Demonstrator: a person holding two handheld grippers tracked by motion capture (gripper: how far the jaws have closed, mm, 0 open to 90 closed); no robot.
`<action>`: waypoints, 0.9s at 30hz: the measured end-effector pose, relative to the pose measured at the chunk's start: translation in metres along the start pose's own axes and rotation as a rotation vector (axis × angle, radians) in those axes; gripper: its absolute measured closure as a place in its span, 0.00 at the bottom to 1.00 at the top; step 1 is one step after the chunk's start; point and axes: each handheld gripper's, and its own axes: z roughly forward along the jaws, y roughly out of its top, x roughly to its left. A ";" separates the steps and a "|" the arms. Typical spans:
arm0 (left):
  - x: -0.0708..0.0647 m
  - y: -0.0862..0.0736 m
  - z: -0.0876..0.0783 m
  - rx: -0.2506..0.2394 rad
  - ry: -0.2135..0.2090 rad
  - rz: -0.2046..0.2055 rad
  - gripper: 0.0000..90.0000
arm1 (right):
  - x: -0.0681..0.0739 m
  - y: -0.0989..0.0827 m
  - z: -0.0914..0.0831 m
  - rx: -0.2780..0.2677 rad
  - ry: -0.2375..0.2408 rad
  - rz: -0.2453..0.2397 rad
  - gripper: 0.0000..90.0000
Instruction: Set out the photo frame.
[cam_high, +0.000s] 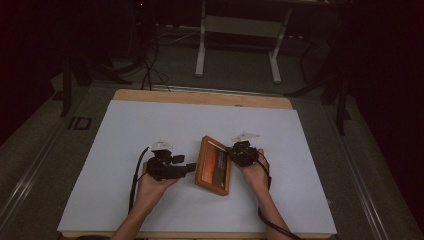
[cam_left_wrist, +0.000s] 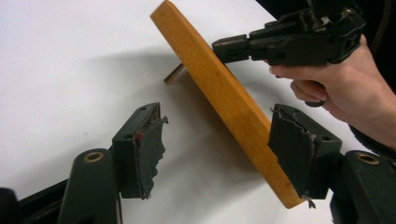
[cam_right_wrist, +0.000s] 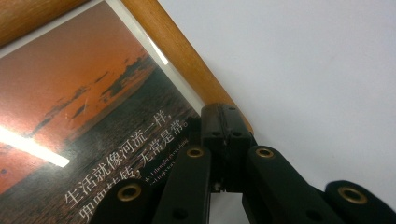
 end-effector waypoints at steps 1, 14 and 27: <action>-0.001 0.000 0.001 0.001 -0.002 -0.001 0.37 | 0.000 0.000 0.000 0.000 0.000 0.002 1.00; -0.017 -0.007 0.012 0.058 -0.043 0.004 0.32 | 0.000 0.000 0.000 0.000 0.000 0.001 1.00; -0.031 -0.018 0.030 0.106 -0.078 0.019 0.36 | 0.000 -0.001 0.000 -0.003 -0.001 0.005 1.00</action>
